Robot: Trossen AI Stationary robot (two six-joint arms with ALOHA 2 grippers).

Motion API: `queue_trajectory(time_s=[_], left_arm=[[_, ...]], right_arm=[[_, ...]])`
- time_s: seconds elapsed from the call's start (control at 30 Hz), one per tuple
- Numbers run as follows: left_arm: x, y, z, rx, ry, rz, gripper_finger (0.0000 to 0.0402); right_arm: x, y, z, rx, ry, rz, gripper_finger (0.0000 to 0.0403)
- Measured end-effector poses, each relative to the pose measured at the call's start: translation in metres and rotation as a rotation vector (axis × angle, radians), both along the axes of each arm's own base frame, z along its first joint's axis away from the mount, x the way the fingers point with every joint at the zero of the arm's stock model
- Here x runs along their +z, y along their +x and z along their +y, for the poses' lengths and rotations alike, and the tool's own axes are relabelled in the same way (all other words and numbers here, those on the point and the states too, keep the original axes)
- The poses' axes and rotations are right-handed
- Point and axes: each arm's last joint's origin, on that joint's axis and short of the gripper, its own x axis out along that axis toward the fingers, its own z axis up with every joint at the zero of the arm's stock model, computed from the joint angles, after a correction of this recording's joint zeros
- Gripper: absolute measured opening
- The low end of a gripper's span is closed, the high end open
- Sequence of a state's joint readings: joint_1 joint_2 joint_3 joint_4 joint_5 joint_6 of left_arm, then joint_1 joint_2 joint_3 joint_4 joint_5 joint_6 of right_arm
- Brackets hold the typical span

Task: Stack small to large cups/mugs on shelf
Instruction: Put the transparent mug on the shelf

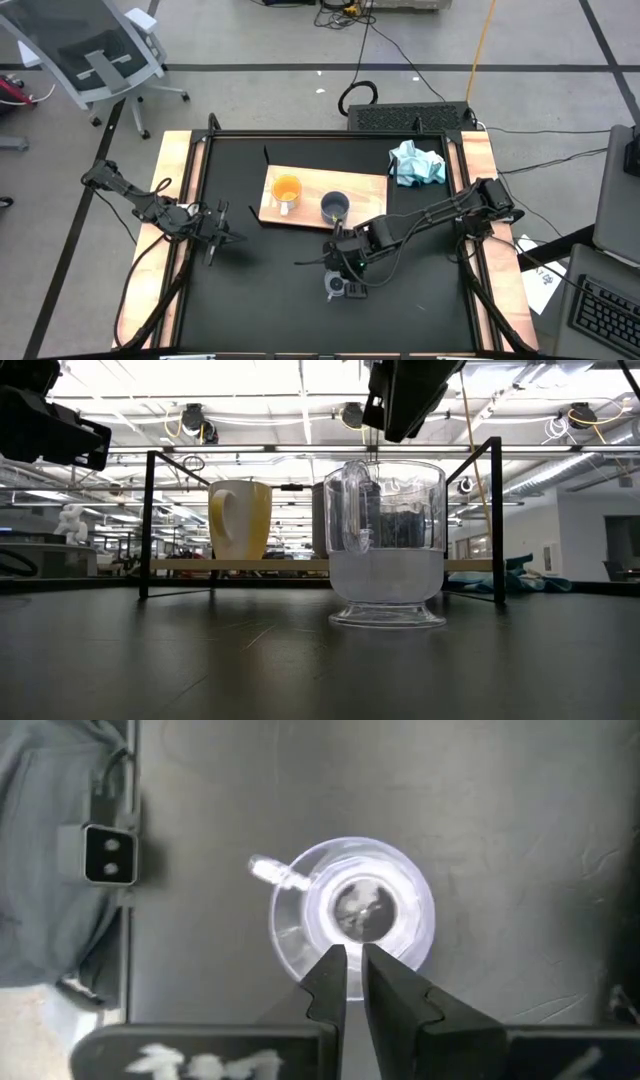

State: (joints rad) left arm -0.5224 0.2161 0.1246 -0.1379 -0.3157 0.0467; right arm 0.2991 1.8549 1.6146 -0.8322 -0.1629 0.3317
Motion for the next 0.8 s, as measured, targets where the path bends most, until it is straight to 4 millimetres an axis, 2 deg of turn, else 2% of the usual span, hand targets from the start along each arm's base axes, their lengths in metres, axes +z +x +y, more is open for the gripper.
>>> queue_trajectory(time_s=[0.57, 0.8], left_arm=[[-0.0001, 0.0000, 0.0000, 0.001, -0.005, 0.002, 0.0010], [-0.0003, -0.0001, 0.0001, 0.002, -0.004, 0.004, 0.0010]], right_arm=[[-0.0002, 0.0011, -0.0035, 0.010, -0.016, -0.009, 0.0030], [-0.0004, 0.0009, -0.0030, 0.040, -0.026, -0.016, 0.0053]])
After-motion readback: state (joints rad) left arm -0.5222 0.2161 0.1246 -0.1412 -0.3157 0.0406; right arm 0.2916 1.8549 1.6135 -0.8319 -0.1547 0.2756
